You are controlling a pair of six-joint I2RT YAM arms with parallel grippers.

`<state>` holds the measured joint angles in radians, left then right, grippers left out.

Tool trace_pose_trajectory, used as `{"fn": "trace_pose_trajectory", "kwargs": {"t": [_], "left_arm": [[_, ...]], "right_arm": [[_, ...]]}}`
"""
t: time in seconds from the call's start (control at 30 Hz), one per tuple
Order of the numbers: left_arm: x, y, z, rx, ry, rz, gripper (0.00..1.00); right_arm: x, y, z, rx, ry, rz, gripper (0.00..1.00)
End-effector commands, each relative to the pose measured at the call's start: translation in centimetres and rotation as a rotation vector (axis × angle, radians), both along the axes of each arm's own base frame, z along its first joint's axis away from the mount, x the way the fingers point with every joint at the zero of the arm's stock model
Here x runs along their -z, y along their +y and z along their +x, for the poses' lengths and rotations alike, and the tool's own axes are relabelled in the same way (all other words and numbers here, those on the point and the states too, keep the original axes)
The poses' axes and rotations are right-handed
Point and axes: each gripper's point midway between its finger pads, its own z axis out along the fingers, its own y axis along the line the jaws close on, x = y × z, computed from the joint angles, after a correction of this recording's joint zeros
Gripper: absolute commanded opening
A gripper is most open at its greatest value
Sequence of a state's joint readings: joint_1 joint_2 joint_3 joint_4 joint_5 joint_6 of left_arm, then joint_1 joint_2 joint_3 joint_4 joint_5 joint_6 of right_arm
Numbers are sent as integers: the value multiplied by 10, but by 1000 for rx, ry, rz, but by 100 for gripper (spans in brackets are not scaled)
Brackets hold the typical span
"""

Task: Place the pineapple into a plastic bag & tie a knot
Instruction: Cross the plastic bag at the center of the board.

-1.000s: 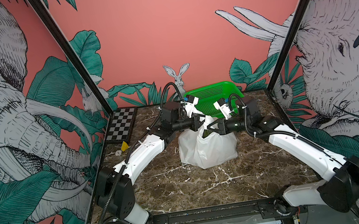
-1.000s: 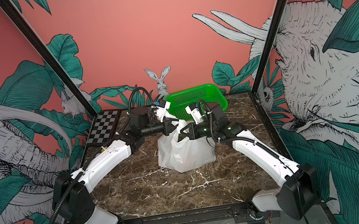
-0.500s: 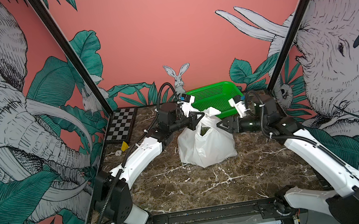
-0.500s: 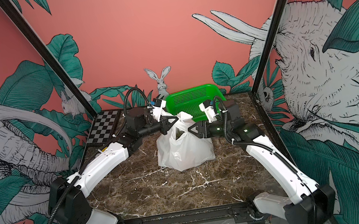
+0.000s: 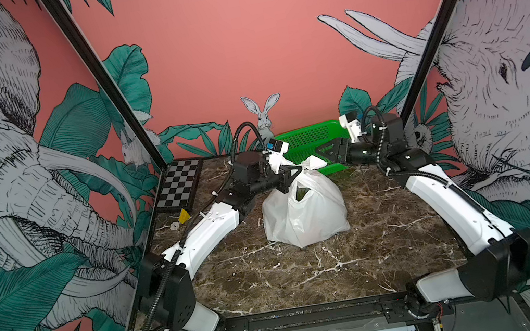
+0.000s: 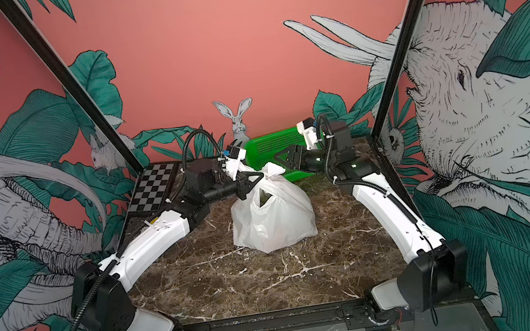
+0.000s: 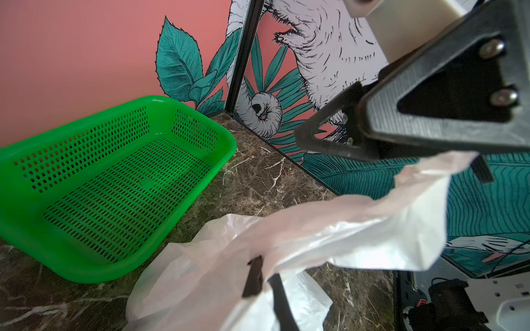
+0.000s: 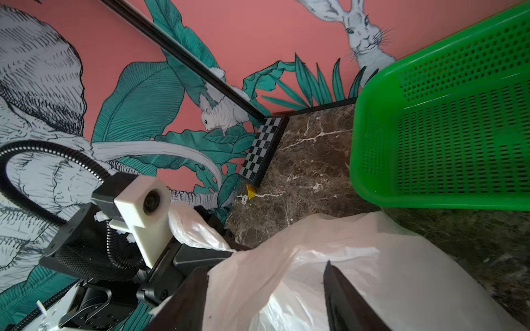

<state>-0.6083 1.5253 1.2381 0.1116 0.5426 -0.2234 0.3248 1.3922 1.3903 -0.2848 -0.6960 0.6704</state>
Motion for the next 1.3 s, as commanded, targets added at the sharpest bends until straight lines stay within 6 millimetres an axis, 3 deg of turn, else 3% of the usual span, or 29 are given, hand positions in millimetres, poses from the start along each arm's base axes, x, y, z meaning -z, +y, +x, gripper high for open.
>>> {"fn": "trace_pose_trajectory", "kwargs": {"t": [0.0, 0.57, 0.67, 0.83, 0.87, 0.93, 1.0, 1.13, 1.27], "left_arm": [[-23, 2, -10, 31, -77, -39, 0], [-20, 3, -11, 30, -82, -31, 0], [-20, 3, -10, 31, -83, -32, 0], [-18, 2, -11, 32, -80, -31, 0], [-17, 2, -11, 33, -79, -31, 0], [-17, 2, -11, 33, -79, -33, 0], [-17, 2, -11, 32, -82, -34, 0], [-17, 2, -11, 35, -81, -36, 0], [-17, 2, -12, 41, -79, -39, 0]], "right_arm": [[-21, 12, -21, -66, -67, 26, 65], [16, 13, -55, -80, 47, 3, 65], [15, 16, -54, -84, 51, 18, 56], [12, 26, -55, -109, 54, 53, 32], [12, 27, -57, -115, 57, 54, 36], [14, 28, -60, -119, 63, 51, 55], [18, 27, -62, -112, 73, 50, 64], [20, 23, -65, -93, 69, 50, 71], [19, 20, -61, -60, 64, 34, 71]]}}
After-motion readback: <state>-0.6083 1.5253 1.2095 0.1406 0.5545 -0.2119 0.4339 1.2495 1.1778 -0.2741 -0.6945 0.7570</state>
